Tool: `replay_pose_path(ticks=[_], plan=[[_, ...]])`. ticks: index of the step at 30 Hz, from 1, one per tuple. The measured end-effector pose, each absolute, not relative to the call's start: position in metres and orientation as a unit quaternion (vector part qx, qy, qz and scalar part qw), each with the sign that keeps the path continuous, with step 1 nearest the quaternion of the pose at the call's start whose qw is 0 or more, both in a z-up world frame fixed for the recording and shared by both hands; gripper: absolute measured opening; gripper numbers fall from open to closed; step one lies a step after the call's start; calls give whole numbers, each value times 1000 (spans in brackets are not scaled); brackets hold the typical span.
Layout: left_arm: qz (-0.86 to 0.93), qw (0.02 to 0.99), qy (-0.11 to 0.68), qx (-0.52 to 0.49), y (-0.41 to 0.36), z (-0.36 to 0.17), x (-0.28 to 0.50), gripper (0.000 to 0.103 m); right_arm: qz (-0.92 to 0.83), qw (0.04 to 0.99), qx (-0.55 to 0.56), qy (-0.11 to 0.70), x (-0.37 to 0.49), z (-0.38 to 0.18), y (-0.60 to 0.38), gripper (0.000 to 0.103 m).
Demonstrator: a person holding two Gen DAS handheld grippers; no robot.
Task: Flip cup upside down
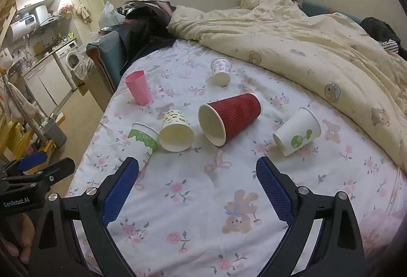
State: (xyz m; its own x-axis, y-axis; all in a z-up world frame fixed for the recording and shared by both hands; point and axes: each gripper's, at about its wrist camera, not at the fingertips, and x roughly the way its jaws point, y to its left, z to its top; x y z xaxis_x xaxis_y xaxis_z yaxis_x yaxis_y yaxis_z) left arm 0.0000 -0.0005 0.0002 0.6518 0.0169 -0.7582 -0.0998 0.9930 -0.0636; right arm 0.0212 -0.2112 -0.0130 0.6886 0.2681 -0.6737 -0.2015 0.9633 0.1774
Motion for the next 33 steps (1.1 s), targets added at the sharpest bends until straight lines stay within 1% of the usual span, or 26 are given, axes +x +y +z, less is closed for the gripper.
replay_pose_path(ticks=[33], plan=[[31,907,417,-52,0,0,0,102,129,917,50,373,21,-12,-213,96]])
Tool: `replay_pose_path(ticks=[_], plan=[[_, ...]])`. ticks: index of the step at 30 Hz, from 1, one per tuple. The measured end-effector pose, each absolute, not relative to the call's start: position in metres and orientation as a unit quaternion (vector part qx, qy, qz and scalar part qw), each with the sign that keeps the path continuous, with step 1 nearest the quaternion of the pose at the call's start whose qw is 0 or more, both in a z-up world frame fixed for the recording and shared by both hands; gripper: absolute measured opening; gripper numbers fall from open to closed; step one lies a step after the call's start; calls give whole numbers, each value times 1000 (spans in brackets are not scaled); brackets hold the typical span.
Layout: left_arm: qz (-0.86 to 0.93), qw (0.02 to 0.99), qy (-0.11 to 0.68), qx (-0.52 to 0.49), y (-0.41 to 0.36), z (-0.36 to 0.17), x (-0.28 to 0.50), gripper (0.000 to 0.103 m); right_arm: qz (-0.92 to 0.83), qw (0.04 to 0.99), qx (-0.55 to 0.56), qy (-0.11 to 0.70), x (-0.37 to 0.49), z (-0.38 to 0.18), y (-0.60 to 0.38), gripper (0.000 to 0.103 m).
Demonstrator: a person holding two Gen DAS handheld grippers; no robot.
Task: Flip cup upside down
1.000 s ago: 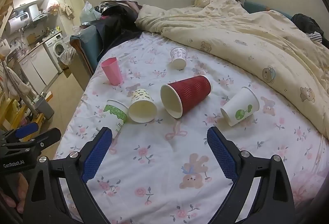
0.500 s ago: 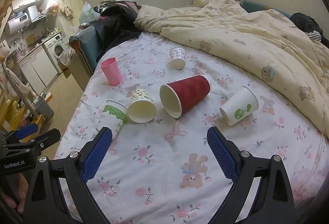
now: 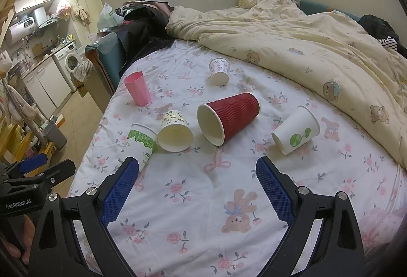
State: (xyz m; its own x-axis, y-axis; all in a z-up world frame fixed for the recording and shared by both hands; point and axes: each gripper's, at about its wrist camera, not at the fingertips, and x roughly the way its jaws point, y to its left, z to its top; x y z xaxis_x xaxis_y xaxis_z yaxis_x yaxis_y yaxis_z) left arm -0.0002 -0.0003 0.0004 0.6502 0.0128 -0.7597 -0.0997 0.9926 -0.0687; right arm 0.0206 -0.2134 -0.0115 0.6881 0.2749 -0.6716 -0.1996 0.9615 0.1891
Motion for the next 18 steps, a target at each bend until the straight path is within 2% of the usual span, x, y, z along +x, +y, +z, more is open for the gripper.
replay_pose_path(ticks=[18], plan=[[32,906,418,-55,0,2,-1,102,131,916,51,375,18,-11,-212,96]])
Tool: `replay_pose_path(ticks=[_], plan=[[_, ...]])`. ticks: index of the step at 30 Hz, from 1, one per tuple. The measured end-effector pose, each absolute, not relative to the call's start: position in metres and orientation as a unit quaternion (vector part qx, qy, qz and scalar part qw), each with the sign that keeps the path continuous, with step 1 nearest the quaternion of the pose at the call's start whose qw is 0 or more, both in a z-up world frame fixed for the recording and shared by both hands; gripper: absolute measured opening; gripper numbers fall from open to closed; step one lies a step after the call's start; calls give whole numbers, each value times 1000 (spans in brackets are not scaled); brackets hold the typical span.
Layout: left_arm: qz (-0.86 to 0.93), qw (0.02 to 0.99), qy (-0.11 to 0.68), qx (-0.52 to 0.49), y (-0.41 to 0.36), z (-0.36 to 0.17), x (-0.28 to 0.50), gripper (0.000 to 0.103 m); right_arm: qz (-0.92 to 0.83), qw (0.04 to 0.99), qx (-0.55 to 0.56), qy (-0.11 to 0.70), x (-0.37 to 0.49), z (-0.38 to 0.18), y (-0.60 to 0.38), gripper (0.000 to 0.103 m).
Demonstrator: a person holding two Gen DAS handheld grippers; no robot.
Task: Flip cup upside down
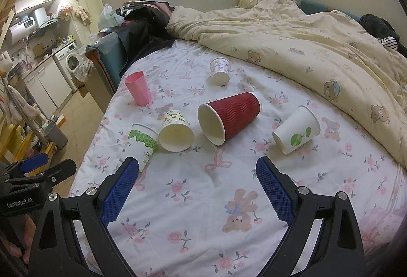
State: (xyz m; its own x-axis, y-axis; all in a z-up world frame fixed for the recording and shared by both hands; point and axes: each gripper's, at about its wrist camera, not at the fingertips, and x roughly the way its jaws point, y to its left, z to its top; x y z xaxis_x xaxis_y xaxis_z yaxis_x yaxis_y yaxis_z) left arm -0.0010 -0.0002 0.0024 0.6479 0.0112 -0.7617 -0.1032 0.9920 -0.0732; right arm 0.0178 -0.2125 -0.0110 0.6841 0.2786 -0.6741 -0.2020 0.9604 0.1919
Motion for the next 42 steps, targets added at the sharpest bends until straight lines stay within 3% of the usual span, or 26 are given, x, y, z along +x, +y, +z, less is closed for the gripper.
replay_pose_path(ticks=[42], plan=[[38,905,421,-50,6,6,8,102,124,916,53,378,25,-2,-215,96]])
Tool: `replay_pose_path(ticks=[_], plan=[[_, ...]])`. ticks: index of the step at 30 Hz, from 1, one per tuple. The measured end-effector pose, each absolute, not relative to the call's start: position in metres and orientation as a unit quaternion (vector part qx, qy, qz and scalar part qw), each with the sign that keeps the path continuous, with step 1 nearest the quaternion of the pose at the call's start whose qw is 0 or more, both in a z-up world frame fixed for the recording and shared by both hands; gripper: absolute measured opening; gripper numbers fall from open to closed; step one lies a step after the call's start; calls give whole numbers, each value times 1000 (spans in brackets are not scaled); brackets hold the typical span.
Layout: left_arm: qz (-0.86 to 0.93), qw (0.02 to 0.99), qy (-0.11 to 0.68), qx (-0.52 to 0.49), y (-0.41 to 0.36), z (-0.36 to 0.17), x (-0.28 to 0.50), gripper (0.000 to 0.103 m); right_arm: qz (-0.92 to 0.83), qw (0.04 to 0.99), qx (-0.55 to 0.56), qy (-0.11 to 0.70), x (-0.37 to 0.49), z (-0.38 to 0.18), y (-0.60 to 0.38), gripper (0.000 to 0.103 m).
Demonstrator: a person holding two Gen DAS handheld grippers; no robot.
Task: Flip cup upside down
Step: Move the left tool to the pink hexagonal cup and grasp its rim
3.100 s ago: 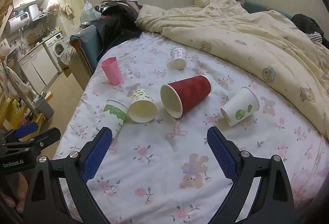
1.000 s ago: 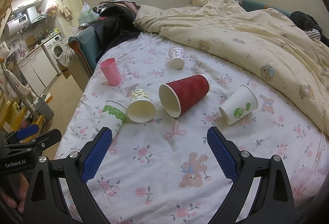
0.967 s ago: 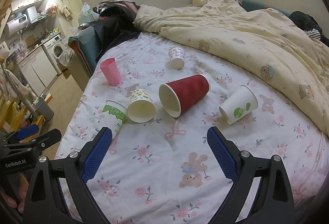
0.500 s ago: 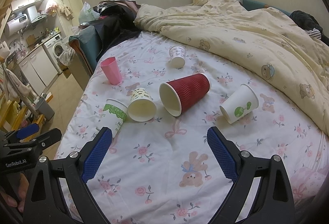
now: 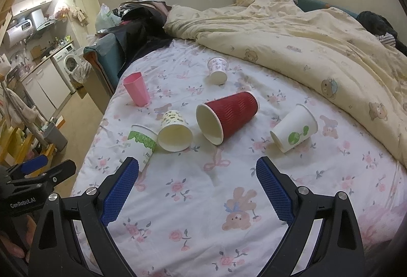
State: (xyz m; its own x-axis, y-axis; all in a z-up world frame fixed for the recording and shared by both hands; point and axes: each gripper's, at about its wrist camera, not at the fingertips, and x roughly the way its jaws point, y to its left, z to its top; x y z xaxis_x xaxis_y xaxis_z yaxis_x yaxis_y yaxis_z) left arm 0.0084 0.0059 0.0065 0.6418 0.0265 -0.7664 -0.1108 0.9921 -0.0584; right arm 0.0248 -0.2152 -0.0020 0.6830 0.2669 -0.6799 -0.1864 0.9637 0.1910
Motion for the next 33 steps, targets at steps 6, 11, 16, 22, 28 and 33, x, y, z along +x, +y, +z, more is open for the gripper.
replay_pose_path(ticks=[6,11,16,22,28,33], plan=[[37,905,422,-53,9,22,32,102,127,918,51,373,44,12,-213,96],[40,906,418,-48,10,30,53,102,132,920,37,368,67,23,-208,96],[44,910,411,-47,12,36,76,102,136,921,27,365,95,30,-203,96],[53,911,408,-37,17,41,115,102,136,920,30,368,132,32,-200,96],[59,916,397,-17,20,36,147,102,140,921,26,362,166,25,-198,96],[56,908,415,-22,23,19,174,102,140,916,35,375,197,10,-199,96]])
